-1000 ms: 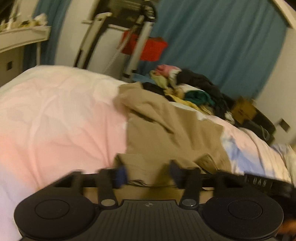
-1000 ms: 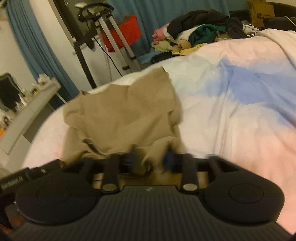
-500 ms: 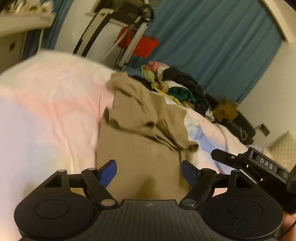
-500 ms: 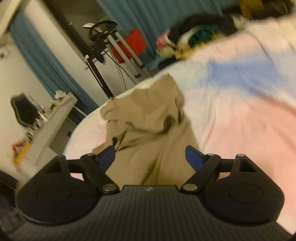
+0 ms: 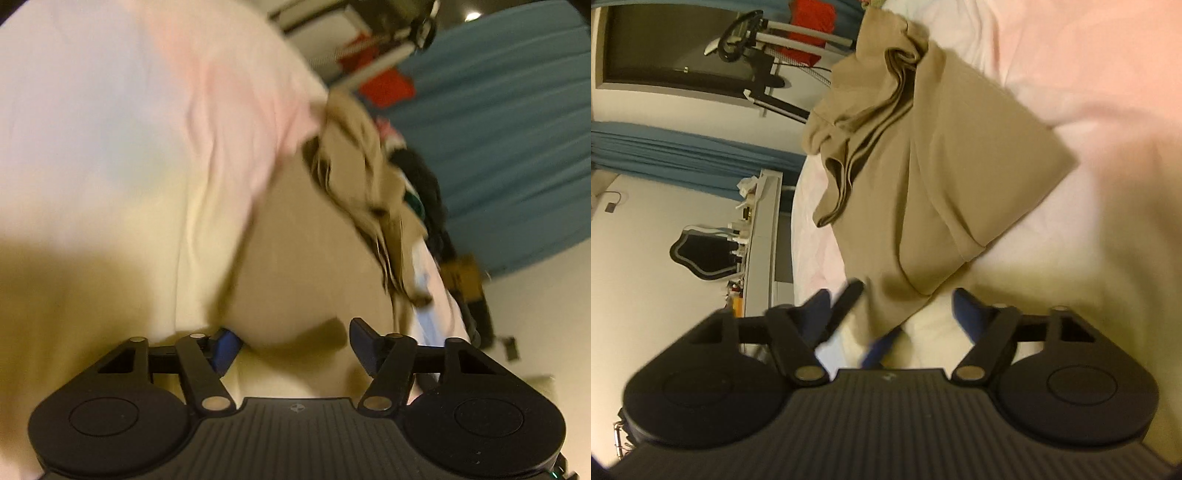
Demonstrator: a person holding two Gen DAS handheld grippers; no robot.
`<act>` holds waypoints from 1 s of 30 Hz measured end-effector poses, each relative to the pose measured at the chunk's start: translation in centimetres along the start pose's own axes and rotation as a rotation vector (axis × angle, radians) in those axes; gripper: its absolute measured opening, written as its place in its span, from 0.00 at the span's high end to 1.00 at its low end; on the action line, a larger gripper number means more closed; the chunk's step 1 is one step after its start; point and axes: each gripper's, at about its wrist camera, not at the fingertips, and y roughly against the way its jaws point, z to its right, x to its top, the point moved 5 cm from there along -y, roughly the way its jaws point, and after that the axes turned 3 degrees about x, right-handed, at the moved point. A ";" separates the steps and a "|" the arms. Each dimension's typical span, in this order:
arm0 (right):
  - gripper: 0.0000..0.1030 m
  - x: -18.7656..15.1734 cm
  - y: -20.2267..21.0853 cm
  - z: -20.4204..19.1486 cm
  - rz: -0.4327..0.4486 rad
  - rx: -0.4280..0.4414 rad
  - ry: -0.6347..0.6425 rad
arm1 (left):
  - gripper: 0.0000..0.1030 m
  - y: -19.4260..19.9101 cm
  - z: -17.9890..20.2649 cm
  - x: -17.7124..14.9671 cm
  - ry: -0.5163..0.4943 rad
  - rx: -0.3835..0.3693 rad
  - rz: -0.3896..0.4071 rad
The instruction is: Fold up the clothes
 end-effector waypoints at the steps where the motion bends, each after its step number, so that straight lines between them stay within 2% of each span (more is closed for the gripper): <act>1: 0.37 0.1 -0.3 0.1 0.009 -0.005 0.003 | 0.67 -0.1 0.0 0.2 0.004 -0.002 0.011; 2: 0.39 0.2 -0.6 0.3 0.023 -0.015 0.010 | 0.86 -0.3 -0.1 0.3 0.009 -0.006 0.020; 3: 0.46 0.3 -0.9 0.5 0.036 -0.031 0.015 | 0.93 -0.3 -0.3 0.5 0.016 -0.006 0.027; 4: 0.56 0.6 -1.1 0.7 0.050 -0.050 0.015 | 0.94 -0.3 -0.4 0.6 0.029 -0.015 0.030; 5: 0.60 0.9 -1.3 0.9 0.065 -0.062 0.010 | 0.94 -0.2 -0.6 0.7 0.044 -0.027 0.034; 7: 0.76 1.6 -1.3 1.2 0.095 -0.072 0.001 | 0.95 0.2 -0.3 0.9 0.057 -0.055 0.048; 11: 0.87 2.5 0.1 0.9 0.152 -0.058 -0.003 | 0.95 1.1 0.3 1.3 0.075 -0.100 0.072; 15: 0.89 3.4 2.1 1.6 0.203 -0.063 -0.044 | 0.95 1.5 0.4 1.7 0.092 -0.129 0.078; 21: 0.89 4.3 4.9 3.0 0.283 -0.104 -0.094 | 0.95 1.8 0.2 1.8 0.099 -0.119 0.074; 25: 0.95 5.3 7.9 3.6 0.422 -0.218 -0.059 | 0.95 2.1 -0.4 2.0 0.103 -0.094 0.091; 27: 0.95 6.2 9.6 4.3 0.473 -0.211 -0.091 | 0.95 2.0 -0.7 2.1 0.130 -0.094 0.079; 30: 0.95 6.7 10.2 4.3 0.462 -0.175 -0.108 | 0.95 1.8 -0.8 1.9 0.126 -0.078 0.061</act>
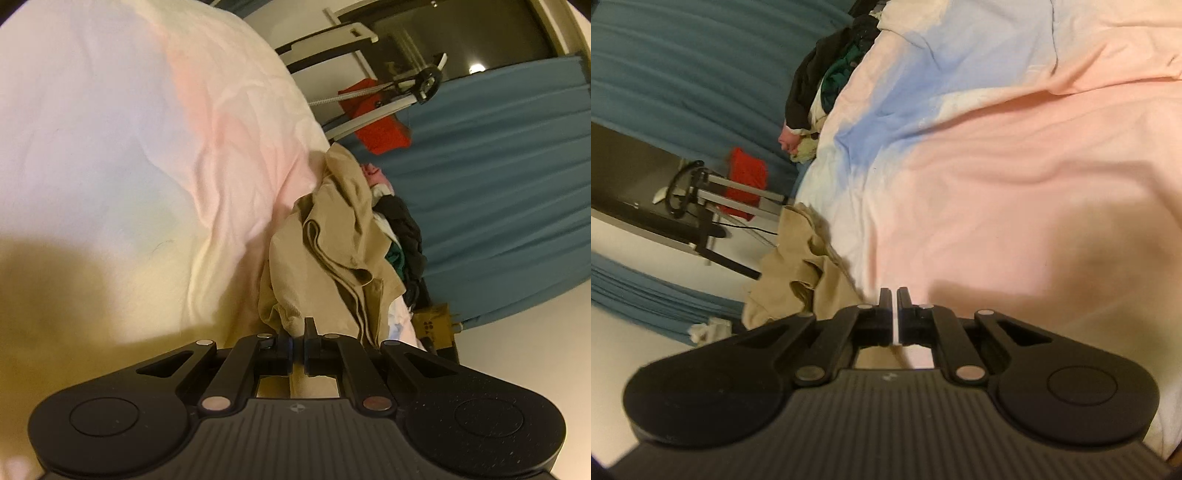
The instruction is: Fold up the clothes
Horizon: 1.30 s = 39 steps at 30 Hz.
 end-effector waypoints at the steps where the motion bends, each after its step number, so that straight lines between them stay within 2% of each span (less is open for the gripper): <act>1: 0.92 -0.3 -0.2 -0.2 -0.020 0.011 0.002 | 0.94 -0.1 0.0 -0.1 -0.002 0.006 -0.006; 2: 0.92 -0.8 -0.4 -0.3 -0.047 0.025 0.002 | 0.92 -0.2 -0.1 -0.2 0.001 0.011 -0.015; 4: 0.92 -2.1 -1.2 -0.5 -0.124 0.064 -0.033 | 0.82 -0.2 -0.6 -0.6 0.022 0.024 -0.051; 6: 0.90 -3.6 -2.2 -0.4 -0.213 0.094 -0.077 | 0.65 -0.3 -1.1 -1.1 0.044 0.029 -0.101; 9: 0.88 -5.4 -3.4 0.0 -0.308 0.085 -0.120 | 0.65 -0.8 -1.3 -2.3 0.049 0.031 -0.158; 11: 0.70 -6.1 -3.8 0.5 -0.339 0.062 -0.149 | 0.71 -1.3 -1.3 -2.8 0.032 0.036 -0.169; 12: 0.57 -6.2 -4.1 0.7 -0.343 0.049 -0.162 | 0.73 -1.6 -1.3 -2.8 0.036 0.035 -0.170; 13: 0.52 -6.3 -4.3 0.8 -0.344 0.050 -0.176 | 0.75 -1.7 -1.3 -2.6 0.051 0.025 -0.165; 15: 0.49 -6.2 -4.5 0.9 -0.331 0.061 -0.200 | 0.85 -1.9 -1.4 -2.3 0.075 0.007 -0.152; 17: 0.50 -5.8 -4.5 0.7 -0.282 0.073 -0.191 | 0.90 -2.0 -1.5 -1.9 0.088 -0.002 -0.135; 18: 0.54 -5.6 -4.7 0.7 -0.266 0.071 -0.179 | 0.93 -2.0 -1.5 -1.8 0.090 -0.008 -0.126; 19: 0.69 -5.3 -5.1 0.7 -0.258 0.063 -0.165 | 0.94 -1.9 -1.3 -1.7 0.086 -0.022 -0.117; 21: 0.83 -4.7 -6.0 1.0 -0.254 0.057 -0.188 | 0.95 -1.3 -0.6 -1.7 0.065 -0.065 -0.090; 22: 0.87 -4.4 -6.4 1.2 -0.253 0.056 -0.206 | 0.95 -1.0 -0.1 -1.5 0.055 -0.099 -0.074; 25: 0.89 -4.0 -6.0 -0.2 -0.209 0.091 -0.137 | 0.96 0.0 1.6 -1.3 -0.024 -0.158 -0.024; 29: 0.90 -3.5 -2.7 -4.0 -0.132 0.202 0.018 | 0.96 2.7 3.3 -1.2 -0.094 -0.198 0.039; 33: 0.90 -3.7 1.0 -5.5 -0.123 0.265 0.085 | 0.96 6.6 4.6 -1.9 -0.140 -0.223 0.075; 35: 0.90 -4.4 3.3 -5.5 -0.121 0.293 0.109 | 0.96 9.1 5.3 -2.8 -0.186 -0.223 0.100; 39: 0.90 -7.0 9.4 -3.6 -0.097 0.327 0.159 | 0.96 14.6 4.5 -6.6 -0.272 -0.193 0.135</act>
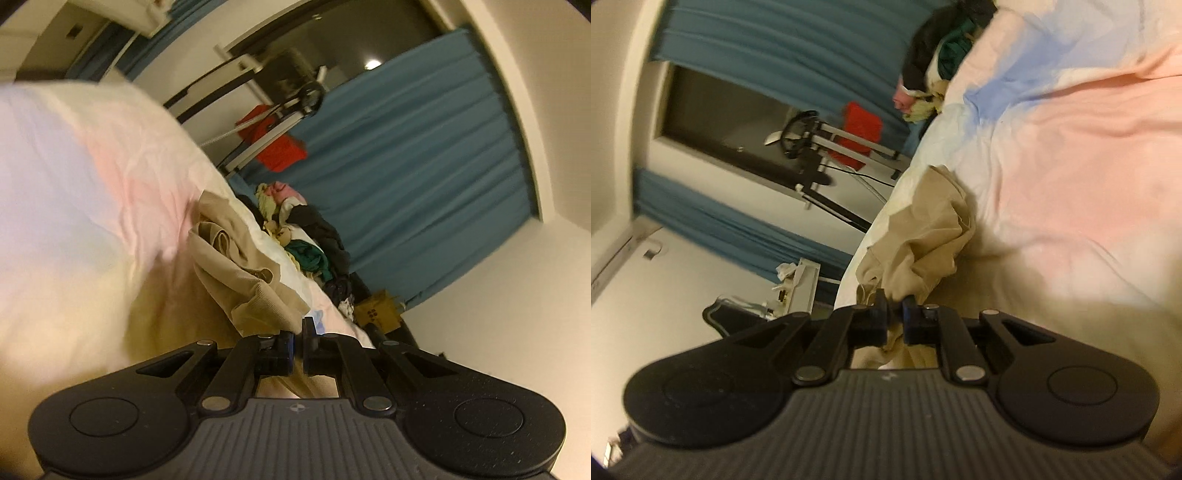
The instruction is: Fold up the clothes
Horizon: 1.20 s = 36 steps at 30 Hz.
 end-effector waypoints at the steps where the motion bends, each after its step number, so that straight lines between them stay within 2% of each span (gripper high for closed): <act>1: 0.90 -1.2 1.8 0.1 0.008 0.005 0.005 | 0.96 1.7 0.2 -1.0 -0.020 0.012 -0.003; 5: 0.90 -4.9 7.0 -0.1 0.053 0.025 0.028 | 0.96 6.9 1.2 -4.0 -0.035 0.027 -0.008; 7: 0.90 -5.5 7.8 -0.6 0.056 0.016 0.041 | 0.96 8.4 1.1 -4.9 -0.024 0.050 -0.008; 9: 0.90 -4.9 7.5 -1.0 0.046 0.001 0.023 | 0.96 7.6 1.6 -4.1 -0.029 0.092 -0.004; 12: 0.90 -2.5 4.4 -2.5 0.028 -0.009 0.024 | 0.94 5.7 3.0 -1.9 -0.081 0.155 0.037; 17: 0.89 3.3 -3.9 -4.1 -0.009 -0.095 -0.018 | 0.93 -2.5 4.5 3.7 -0.164 0.216 0.038; 20: 0.89 6.0 -9.1 -2.8 -0.040 -0.170 -0.073 | 0.92 -8.6 4.1 6.0 -0.186 0.250 0.002; 23: 0.88 6.9 -12.7 -0.7 -0.069 -0.208 -0.080 | 0.92 -13.8 2.5 6.8 -0.208 0.269 -0.019; 26: 0.88 6.8 -14.6 1.2 -0.094 -0.206 -0.059 | 0.92 -16.6 -0.3 6.5 -0.175 0.263 -0.032; 29: 0.88 6.6 -16.1 2.7 -0.110 -0.197 -0.042 | 0.92 -17.8 -2.6 6.5 -0.120 0.241 -0.041; 33: 0.85 7.3 -17.5 3.0 -0.124 -0.175 -0.031 | 0.92 -18.1 -3.0 6.9 -0.159 0.213 -0.026; 35: 0.74 7.5 -18.1 3.2 -0.134 -0.139 -0.044 | 0.89 -18.3 -2.8 7.0 -0.201 0.208 0.004; 36: 0.49 7.5 -18.4 3.2 -0.142 -0.107 -0.056 | 0.85 -18.4 -2.8 7.0 -0.216 0.211 0.013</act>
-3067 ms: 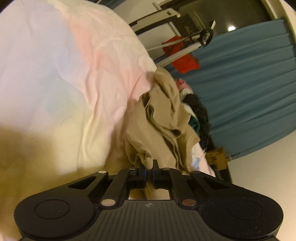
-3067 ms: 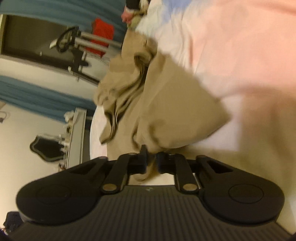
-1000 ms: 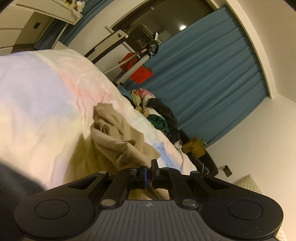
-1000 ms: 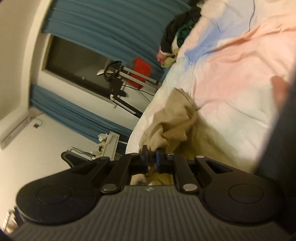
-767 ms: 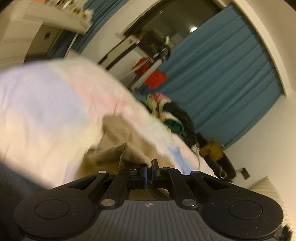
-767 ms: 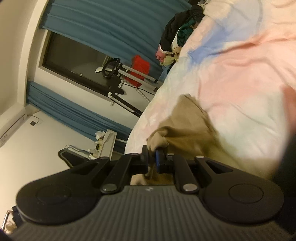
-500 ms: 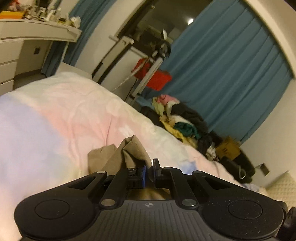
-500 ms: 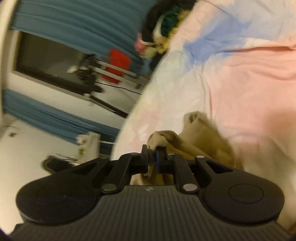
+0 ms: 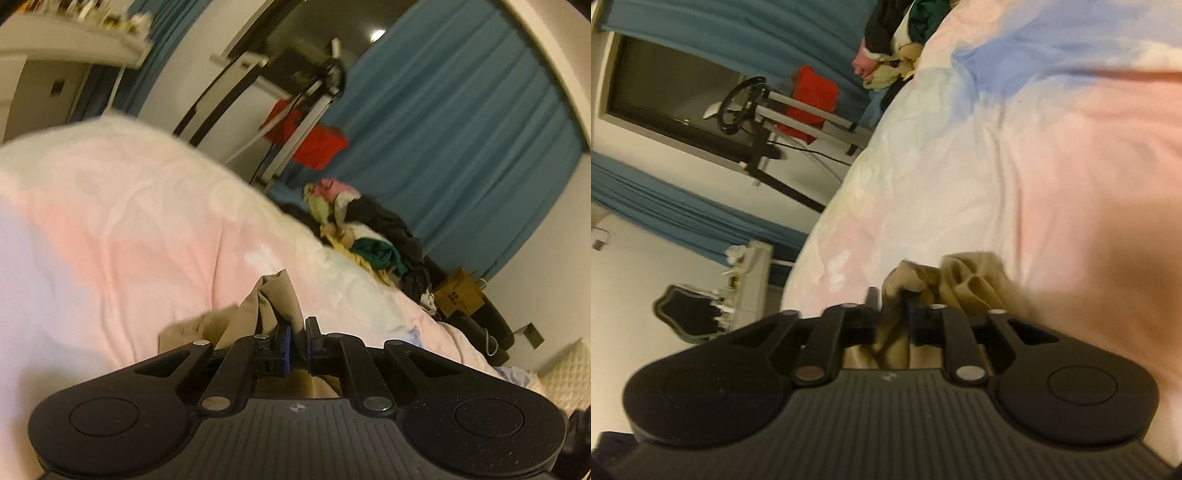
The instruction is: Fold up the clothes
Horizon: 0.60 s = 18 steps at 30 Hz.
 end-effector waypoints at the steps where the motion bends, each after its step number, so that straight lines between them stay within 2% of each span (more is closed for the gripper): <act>1: 0.21 0.0 -0.3 -0.2 -0.012 0.040 -0.011 | 0.80 0.0 0.2 0.0 -0.019 0.001 0.006; 2: 0.16 -0.1 -0.5 -0.3 -0.024 0.079 -0.022 | 0.64 0.1 0.5 0.1 -0.039 0.002 0.011; 3: 0.16 -0.2 -0.6 -0.7 -0.032 0.103 -0.020 | 0.48 0.1 0.8 0.2 -0.065 0.005 0.011; 6: 0.16 -1.1 0.5 -2.3 -0.049 0.115 0.072 | 0.29 0.7 1.6 0.1 -0.131 0.008 0.008; 8: 0.17 -2.3 1.6 -3.2 -0.041 0.066 0.189 | 0.25 1.3 2.0 -0.3 -0.165 0.006 -0.002; 9: 0.25 -2.8 2.2 -3.7 -0.037 0.041 0.247 | 0.25 1.5 2.1 -0.6 -0.179 0.005 -0.011; 10: 0.47 -3.4 2.8 -4.2 -0.033 0.016 0.305 | 0.25 1.7 2.3 -1.0 -0.196 0.001 -0.026; 11: 0.56 -3.9 3.3 -4.6 -0.029 -0.009 0.364 | 0.25 1.6 2.5 -1.3 -0.215 0.001 -0.039; 12: 0.71 -4.4 3.5 -5.0 -0.030 -0.044 0.428 | 0.25 1.5 2.6 -1.6 -0.236 0.002 -0.052; 13: 0.76 -4.8 3.2 -5.0 -0.034 -0.074 0.486 | 0.25 1.3 2.8 -1.9 -0.255 0.008 -0.061; 18: 0.76 -5.4 0.5 -4.2 -0.038 -0.200 0.675 | 0.25 -1.1 2.6 -2.6 -0.331 0.051 -0.102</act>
